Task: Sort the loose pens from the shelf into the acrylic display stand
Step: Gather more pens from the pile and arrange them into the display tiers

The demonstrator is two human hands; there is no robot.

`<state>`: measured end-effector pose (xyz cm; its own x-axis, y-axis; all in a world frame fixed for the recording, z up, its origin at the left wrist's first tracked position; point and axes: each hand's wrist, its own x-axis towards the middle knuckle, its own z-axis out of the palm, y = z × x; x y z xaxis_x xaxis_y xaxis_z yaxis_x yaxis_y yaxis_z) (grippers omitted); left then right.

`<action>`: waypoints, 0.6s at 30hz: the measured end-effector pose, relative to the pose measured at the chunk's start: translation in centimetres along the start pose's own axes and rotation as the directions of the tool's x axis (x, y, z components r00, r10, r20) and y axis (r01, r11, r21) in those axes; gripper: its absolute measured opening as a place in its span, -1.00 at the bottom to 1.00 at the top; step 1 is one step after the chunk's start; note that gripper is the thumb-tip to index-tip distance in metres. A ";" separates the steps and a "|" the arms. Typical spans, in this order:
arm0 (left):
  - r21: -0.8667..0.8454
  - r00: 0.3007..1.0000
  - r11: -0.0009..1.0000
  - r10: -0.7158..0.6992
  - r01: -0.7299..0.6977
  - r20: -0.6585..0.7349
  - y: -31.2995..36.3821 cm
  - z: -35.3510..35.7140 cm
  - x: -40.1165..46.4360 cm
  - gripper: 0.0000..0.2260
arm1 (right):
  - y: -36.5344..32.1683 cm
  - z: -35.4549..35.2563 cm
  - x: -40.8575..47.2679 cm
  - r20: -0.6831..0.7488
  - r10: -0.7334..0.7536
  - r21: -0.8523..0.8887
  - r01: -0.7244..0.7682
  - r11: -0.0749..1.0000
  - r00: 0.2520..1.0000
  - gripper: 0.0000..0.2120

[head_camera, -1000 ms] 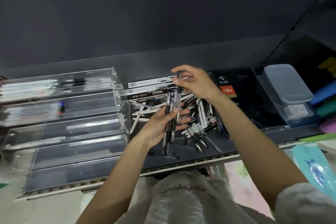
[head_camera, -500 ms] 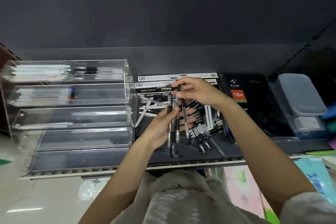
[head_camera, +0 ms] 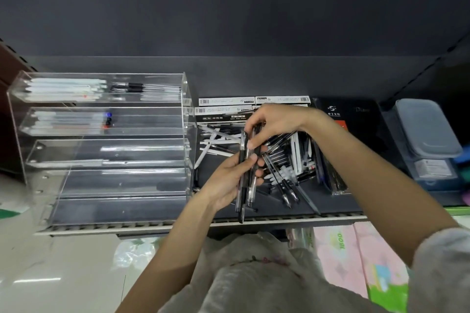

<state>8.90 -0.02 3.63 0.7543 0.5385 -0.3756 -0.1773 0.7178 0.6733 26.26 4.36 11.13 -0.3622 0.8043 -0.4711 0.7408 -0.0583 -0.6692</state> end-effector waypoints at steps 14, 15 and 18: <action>0.213 0.999 0.977 0.003 -0.013 0.048 -0.9 0.2 -1.9 -0.79 | -2.1 -4.2 -2.3 -0.238 -0.132 -0.244 0.073 0.967 0.962 -0.89; 0.223 0.999 0.975 0.001 -0.010 0.038 -0.9 0.1 -1.9 -0.79 | -2.1 -4.6 -3.0 -0.301 -0.126 -0.192 0.069 0.979 0.945 -0.91; 0.122 0.994 0.992 0.043 -0.031 -0.097 -0.7 -0.1 -1.9 -0.83 | -1.5 -5.1 -5.6 -0.489 -0.066 0.115 0.140 0.984 0.870 -0.99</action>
<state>7.52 -1.52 3.79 0.6807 0.6095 -0.4063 -0.1221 0.6413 0.7575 30.02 2.93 17.71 -0.0873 0.9926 -0.0839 0.6130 -0.0129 -0.7900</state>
